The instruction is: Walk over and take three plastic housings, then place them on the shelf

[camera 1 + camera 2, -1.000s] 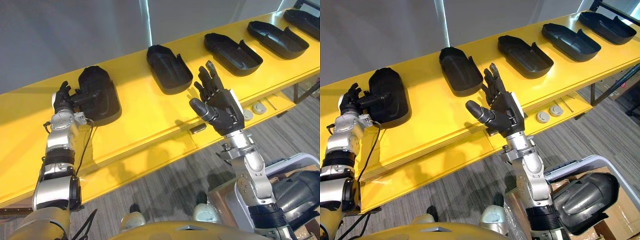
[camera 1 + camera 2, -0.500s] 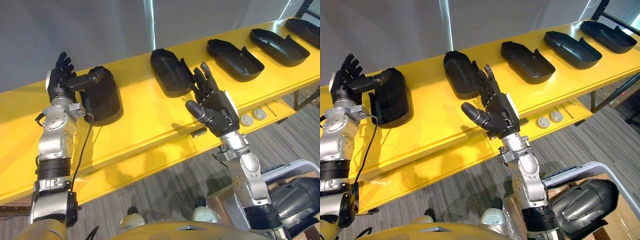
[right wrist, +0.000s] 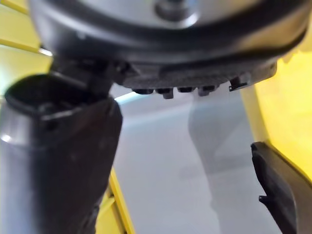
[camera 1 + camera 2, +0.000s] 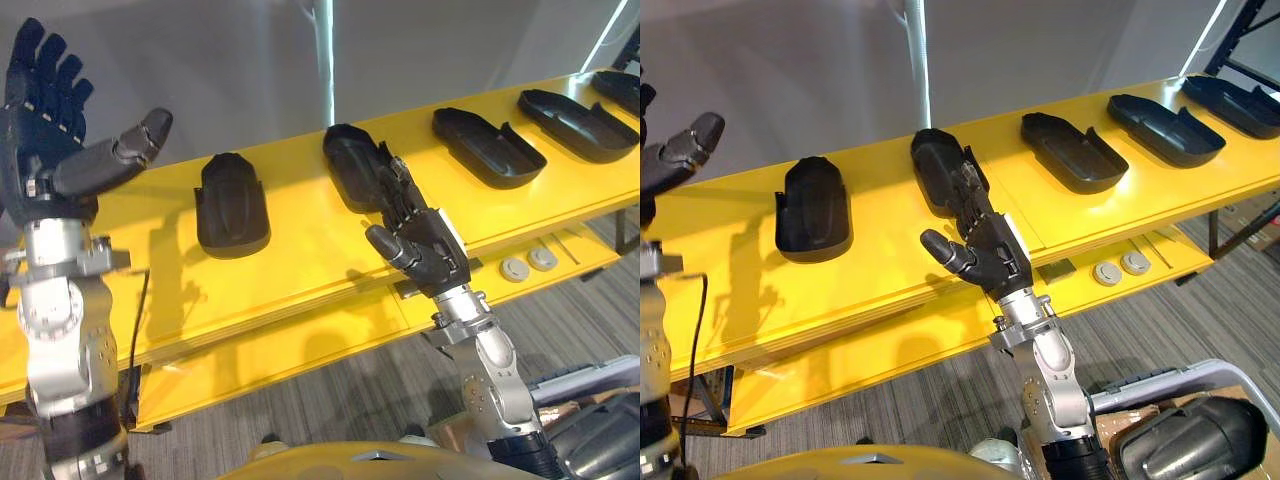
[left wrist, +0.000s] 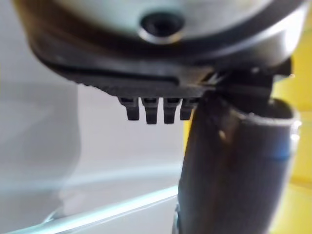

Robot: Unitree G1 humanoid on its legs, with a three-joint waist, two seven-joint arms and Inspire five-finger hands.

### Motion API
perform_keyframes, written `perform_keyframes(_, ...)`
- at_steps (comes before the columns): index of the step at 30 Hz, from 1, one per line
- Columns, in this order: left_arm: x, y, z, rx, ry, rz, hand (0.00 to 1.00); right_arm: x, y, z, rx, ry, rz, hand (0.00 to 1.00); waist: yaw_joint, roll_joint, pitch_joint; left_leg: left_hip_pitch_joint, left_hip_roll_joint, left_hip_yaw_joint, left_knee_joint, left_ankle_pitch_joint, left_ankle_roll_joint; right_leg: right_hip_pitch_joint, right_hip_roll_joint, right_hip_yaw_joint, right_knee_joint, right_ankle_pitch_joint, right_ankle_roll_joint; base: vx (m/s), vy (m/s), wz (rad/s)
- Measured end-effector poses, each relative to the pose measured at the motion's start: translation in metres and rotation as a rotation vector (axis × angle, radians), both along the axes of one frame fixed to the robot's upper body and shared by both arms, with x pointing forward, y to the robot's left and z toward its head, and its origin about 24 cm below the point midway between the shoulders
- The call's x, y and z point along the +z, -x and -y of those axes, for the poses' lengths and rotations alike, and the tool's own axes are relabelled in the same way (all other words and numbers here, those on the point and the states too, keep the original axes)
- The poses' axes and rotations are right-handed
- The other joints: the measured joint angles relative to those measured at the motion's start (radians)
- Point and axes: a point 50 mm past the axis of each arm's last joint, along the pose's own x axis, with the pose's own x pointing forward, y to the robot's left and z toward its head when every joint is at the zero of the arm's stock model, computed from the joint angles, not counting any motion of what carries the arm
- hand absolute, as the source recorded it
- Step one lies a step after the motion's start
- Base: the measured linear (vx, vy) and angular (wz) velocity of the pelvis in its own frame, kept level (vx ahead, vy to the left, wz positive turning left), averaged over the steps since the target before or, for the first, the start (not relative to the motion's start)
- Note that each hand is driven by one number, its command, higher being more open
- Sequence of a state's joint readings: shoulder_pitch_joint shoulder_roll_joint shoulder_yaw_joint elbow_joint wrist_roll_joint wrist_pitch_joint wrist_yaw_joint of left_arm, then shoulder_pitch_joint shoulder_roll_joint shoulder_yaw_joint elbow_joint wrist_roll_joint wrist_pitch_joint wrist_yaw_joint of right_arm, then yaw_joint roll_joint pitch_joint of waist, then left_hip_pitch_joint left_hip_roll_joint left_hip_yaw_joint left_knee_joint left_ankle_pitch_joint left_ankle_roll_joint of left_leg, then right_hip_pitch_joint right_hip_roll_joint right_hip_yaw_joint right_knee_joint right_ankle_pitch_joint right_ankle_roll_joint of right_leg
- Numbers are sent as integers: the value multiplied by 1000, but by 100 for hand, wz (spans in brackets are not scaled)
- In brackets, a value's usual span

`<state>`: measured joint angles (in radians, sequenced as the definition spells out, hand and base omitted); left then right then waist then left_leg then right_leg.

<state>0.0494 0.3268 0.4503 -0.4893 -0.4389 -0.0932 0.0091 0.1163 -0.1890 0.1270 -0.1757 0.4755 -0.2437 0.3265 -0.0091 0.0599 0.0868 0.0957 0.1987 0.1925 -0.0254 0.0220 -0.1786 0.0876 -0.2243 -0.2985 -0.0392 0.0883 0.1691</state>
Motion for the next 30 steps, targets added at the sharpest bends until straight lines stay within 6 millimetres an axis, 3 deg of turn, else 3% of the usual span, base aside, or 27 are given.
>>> perform_keyframes(2,-28,22,8,-36,31,-76,0,-1,1,-3,-4,-24,-4,100,14,7,-8,-3,1,-5,0,0,0,6,1,-7,-5,0,0,-17,6,9)
perform_keyframes(7,-72,47,21,-114,93,-266,0,-1,1,-5,-2,-37,-2,100,40,3,-11,-9,2,-20,0,0,0,18,3,-23,-16,-3,-3,-33,8,9)
perform_keyframes(13,-75,47,38,-257,47,-261,0,0,1,-5,1,-33,-1,100,44,-18,-18,-19,1,-30,-1,4,-2,16,3,-33,-16,-1,0,-9,7,5)
perform_keyframes(19,-81,42,47,-312,42,-295,0,0,1,-7,5,-27,-6,100,45,-19,-18,-19,1,-34,-14,8,-2,14,3,-41,-15,0,1,8,7,2)
perform_keyframes(30,-145,28,56,-215,141,-649,0,0,-2,-12,14,-27,-9,100,40,-31,-8,-18,1,-21,-18,8,-2,2,4,-28,-15,-1,0,-3,8,-3)
